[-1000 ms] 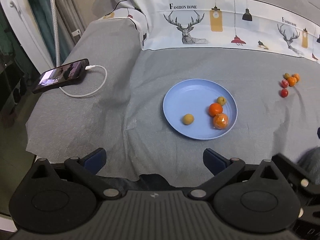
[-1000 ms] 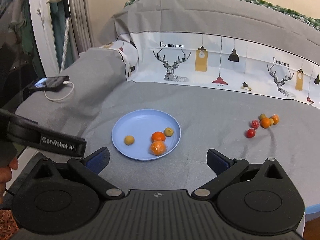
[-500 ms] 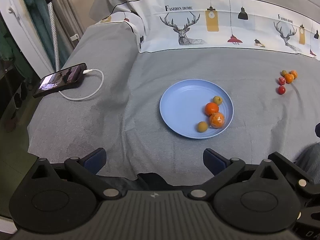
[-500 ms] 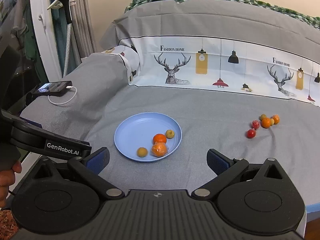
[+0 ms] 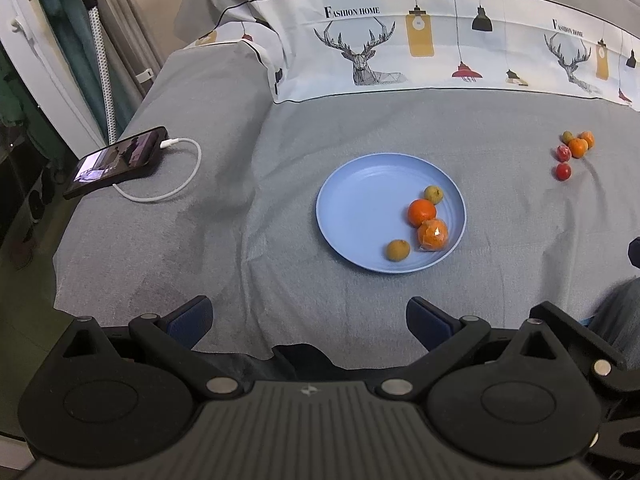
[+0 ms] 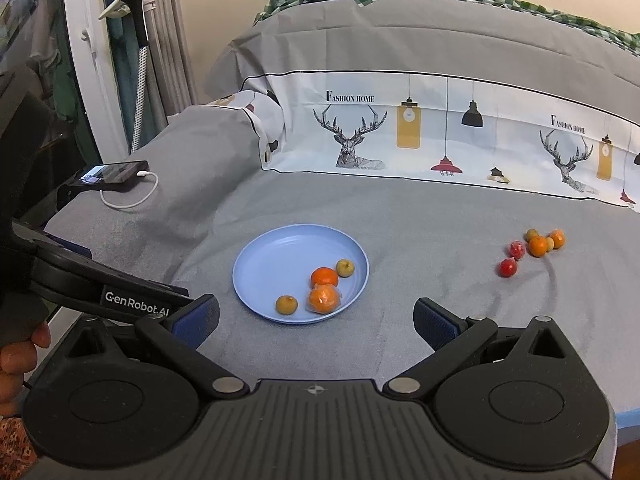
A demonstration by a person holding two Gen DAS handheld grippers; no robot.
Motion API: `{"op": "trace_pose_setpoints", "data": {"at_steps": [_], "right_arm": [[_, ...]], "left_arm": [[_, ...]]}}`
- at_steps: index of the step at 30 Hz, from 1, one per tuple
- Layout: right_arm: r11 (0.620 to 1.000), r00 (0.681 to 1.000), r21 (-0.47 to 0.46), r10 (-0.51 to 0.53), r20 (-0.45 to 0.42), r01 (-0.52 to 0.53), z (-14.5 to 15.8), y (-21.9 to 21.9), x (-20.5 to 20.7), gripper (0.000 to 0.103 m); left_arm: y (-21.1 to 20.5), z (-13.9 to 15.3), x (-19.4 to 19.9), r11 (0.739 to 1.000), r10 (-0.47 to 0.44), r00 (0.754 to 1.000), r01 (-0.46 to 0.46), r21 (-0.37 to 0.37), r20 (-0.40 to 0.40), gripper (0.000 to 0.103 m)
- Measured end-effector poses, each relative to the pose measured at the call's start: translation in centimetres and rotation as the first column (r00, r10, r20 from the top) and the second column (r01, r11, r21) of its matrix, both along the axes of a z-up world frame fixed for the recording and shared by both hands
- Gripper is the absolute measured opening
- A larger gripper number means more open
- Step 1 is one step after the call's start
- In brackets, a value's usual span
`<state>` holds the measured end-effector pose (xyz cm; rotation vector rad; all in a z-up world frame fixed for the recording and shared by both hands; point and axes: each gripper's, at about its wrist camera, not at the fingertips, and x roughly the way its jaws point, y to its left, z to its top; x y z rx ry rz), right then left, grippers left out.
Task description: Organize fruits
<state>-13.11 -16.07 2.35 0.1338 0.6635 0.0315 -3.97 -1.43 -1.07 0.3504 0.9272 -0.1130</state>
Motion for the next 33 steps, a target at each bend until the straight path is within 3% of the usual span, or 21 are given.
{"op": "trace_pose_setpoints", "data": {"at_steps": [9, 15, 23, 33], "right_arm": [[0.999, 1.000, 0.032, 0.007, 0.001, -0.007, -0.3, -0.6, 0.3, 0.102], [0.994, 1.000, 0.103, 0.028, 0.004, -0.029, -0.7, -1.2, 1.7, 0.102], [0.974, 0.998, 0.221, -0.060, -0.003, 0.059, -1.7, -5.2, 3.7, 0.102], [0.978, 0.999, 0.207, -0.006, -0.042, 0.015, -2.8, -8.9, 5.8, 0.102]], "left_arm": [[-0.5, -0.1, 0.8, 1.000, 0.010, 1.000, -0.009, 0.008, -0.018, 0.103], [-0.7, 0.6, 1.5, 0.997, 0.060, 0.998, -0.059, 0.046, -0.033, 0.103], [-1.2, 3.5, 1.5, 0.986, 0.139, 0.990, -0.139, 0.087, 0.009, 0.103], [-3.3, 5.0, 1.3, 0.973, 0.200, 0.979, -0.203, 0.110, 0.045, 0.103]]}}
